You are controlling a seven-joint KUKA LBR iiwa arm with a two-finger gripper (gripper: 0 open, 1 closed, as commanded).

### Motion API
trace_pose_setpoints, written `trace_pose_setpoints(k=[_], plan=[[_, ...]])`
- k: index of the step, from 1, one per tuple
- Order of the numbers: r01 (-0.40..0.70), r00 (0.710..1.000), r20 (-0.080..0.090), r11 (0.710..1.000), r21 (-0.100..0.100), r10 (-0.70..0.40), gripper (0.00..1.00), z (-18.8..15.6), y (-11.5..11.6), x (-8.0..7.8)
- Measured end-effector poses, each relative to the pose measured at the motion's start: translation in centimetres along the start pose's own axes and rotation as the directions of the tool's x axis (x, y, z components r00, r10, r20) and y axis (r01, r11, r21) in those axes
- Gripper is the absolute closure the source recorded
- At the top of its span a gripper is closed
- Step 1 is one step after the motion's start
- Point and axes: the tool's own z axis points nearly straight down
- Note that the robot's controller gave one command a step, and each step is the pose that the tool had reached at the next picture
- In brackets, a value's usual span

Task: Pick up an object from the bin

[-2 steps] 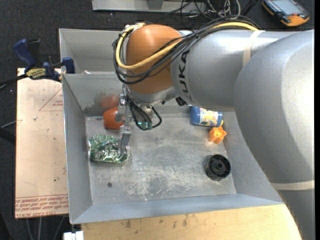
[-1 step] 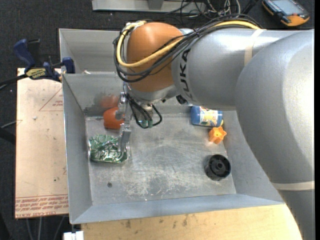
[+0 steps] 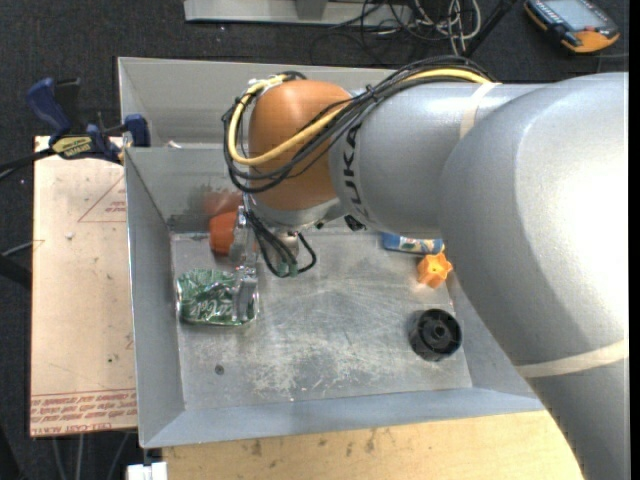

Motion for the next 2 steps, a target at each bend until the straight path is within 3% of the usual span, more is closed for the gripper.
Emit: trace_pose_setpoints(k=[1,2], plan=[[0.177,0.984,0.004,0.984,0.001,-0.177,1.00,3.65,0.81,0.08],[0.177,0.984,0.004,0.984,0.001,-0.177,1.00,3.65,0.81,0.08]])
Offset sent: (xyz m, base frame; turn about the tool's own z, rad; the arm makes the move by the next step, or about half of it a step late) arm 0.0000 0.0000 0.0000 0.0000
